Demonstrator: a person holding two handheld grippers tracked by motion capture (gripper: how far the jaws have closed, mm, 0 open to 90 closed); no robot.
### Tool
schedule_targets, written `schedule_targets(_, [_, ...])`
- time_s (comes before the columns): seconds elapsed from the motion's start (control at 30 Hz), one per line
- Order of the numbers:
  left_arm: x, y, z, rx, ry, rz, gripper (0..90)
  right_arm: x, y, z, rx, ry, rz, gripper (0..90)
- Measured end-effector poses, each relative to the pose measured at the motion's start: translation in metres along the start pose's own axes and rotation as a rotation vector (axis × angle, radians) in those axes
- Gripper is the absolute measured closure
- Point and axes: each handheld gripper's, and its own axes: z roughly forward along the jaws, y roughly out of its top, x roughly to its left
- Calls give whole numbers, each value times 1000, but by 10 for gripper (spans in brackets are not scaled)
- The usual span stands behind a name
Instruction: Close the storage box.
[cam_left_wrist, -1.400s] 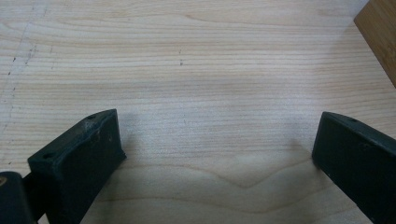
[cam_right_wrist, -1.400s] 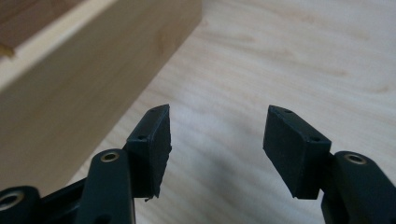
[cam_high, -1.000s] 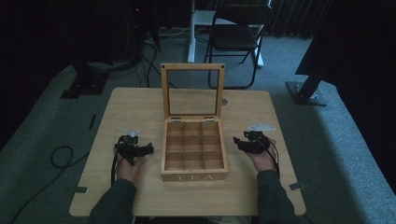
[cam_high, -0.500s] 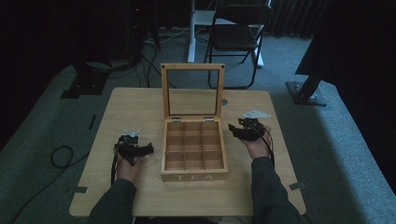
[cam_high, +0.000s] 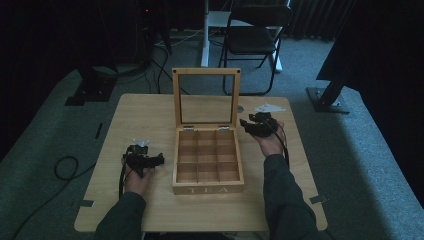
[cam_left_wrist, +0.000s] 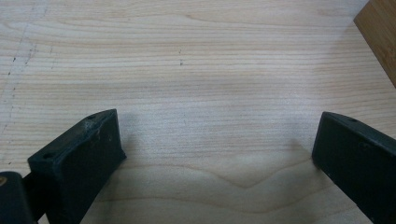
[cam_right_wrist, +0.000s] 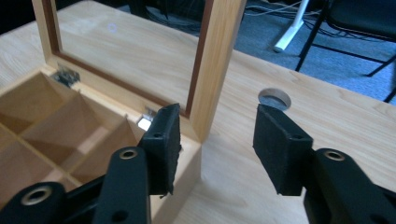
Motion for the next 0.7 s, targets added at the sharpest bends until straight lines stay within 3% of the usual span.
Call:
schedule_targets(0.37, [0,0,0,-1,0,-1,16,0,17,17,9,-14,-9,541])
schedule_targets(0.57, [0,0,0,0,0,0,16,0,28,27,8,-39,16,410])
schedule_targets(0.7, [0,0,0,0,0,0,16,-3,37,32,-6,-27,30,384])
